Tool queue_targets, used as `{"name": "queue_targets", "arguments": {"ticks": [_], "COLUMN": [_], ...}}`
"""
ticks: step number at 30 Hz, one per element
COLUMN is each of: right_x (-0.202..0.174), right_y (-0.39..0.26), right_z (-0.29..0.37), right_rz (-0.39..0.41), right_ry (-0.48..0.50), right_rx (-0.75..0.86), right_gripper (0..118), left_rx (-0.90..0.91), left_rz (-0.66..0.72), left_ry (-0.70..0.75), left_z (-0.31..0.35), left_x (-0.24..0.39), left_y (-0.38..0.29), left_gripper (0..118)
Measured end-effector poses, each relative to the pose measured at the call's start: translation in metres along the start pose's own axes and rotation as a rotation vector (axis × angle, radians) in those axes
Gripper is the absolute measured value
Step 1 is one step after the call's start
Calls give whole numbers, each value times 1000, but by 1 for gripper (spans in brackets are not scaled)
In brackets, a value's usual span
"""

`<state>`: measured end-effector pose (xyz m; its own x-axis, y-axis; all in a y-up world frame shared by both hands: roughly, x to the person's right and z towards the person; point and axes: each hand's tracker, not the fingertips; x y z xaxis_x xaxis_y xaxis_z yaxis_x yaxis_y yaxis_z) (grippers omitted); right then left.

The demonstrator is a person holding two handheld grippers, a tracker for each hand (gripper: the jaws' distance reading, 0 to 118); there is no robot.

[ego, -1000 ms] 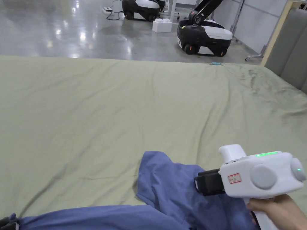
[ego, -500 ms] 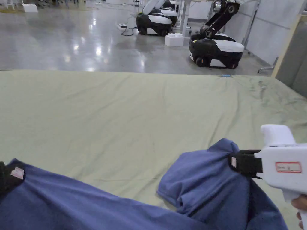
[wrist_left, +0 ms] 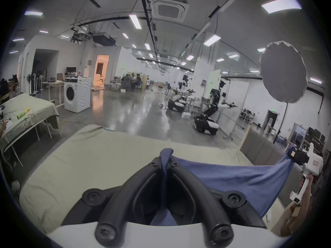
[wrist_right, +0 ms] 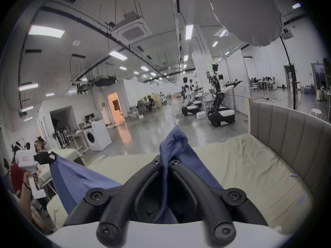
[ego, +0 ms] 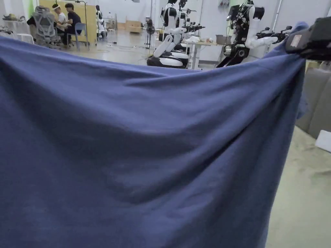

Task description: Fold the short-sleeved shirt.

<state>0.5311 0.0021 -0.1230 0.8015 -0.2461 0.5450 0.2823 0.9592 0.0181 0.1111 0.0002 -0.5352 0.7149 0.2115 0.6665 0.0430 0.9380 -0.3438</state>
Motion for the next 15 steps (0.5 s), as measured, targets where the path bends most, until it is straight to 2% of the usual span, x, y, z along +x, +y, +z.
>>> {"name": "queue_targets", "arguments": {"ticks": [3,8,15], "right_x": [-17,-43,-48], "right_y": [37,77,107], "right_z": [-30,-78,-162], "right_rz": [17,135,101], "right_ry": [-17,-78,-124], "right_rx": [57,123,204], "right_gripper": [4,4,4], "left_rx": [53,130,186], "left_rz": [-16,-70,-40], "left_ry": [38,132,172], "left_z": [-18,-49,-120], "left_x": [7,19,25], "left_y": [43,87,113], "left_gripper": [5,5,5]}}
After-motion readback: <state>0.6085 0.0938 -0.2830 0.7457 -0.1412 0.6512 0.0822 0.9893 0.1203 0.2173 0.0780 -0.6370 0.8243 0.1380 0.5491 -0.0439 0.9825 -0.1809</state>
